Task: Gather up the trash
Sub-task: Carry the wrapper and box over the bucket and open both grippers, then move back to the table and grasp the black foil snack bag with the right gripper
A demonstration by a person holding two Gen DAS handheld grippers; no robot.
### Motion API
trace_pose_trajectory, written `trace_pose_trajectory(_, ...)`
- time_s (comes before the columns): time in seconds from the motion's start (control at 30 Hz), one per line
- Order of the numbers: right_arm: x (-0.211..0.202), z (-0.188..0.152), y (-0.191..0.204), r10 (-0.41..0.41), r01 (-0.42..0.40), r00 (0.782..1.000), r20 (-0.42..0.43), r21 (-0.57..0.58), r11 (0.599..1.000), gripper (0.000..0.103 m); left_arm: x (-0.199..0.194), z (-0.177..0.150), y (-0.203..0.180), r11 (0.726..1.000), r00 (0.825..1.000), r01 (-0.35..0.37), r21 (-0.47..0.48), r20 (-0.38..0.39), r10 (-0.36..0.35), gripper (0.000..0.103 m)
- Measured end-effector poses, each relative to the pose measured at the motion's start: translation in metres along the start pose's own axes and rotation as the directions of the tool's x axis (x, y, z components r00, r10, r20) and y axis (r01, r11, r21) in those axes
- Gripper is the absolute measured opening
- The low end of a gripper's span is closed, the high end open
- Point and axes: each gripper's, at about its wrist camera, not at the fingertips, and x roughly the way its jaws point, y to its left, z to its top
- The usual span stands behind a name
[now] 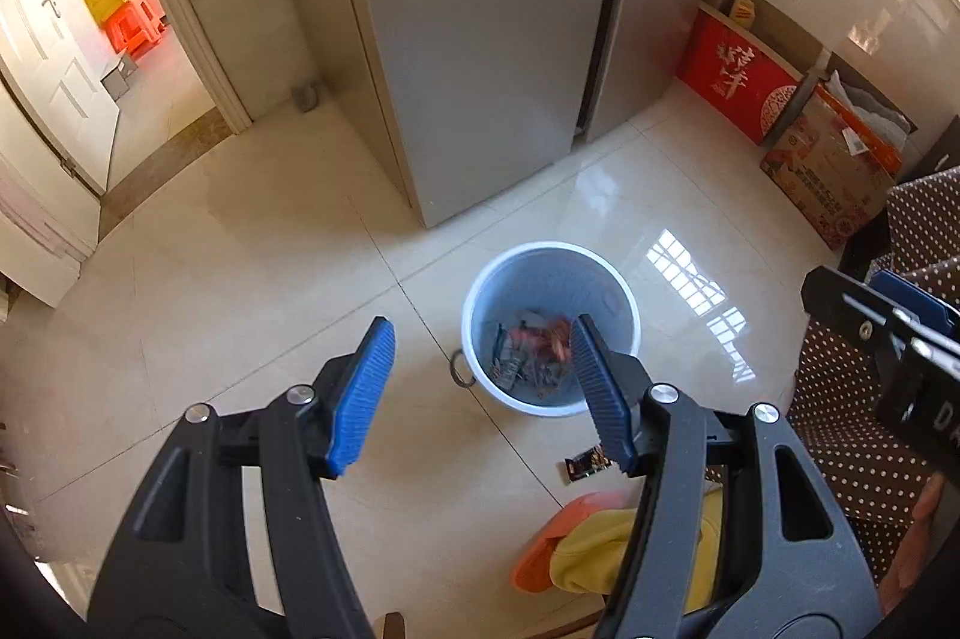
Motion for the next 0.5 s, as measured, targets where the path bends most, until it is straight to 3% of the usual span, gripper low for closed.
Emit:
trace_pose_trajectory(0.17,-0.026,-0.008,-0.016,0.005,-0.005,1.000,0.027,0.011,1.000,0.073,-0.023,-0.003,-0.025,0.999,0.999,0.035,0.042,0.039,-0.036,0.061)
trace_pose_trajectory(0.3,-0.066,-0.012,-0.033,0.009,-0.013,0.995,0.098,0.036,0.999,0.076,-0.054,-0.003,-0.045,0.995,0.994,0.061,0.076,0.090,-0.068,0.061)
trace_pose_trajectory(0.5,-0.130,-0.022,-0.071,-0.033,0.015,0.975,0.218,0.082,0.997,0.081,-0.102,-0.004,-0.088,0.980,0.973,0.119,0.157,0.179,-0.147,0.062)
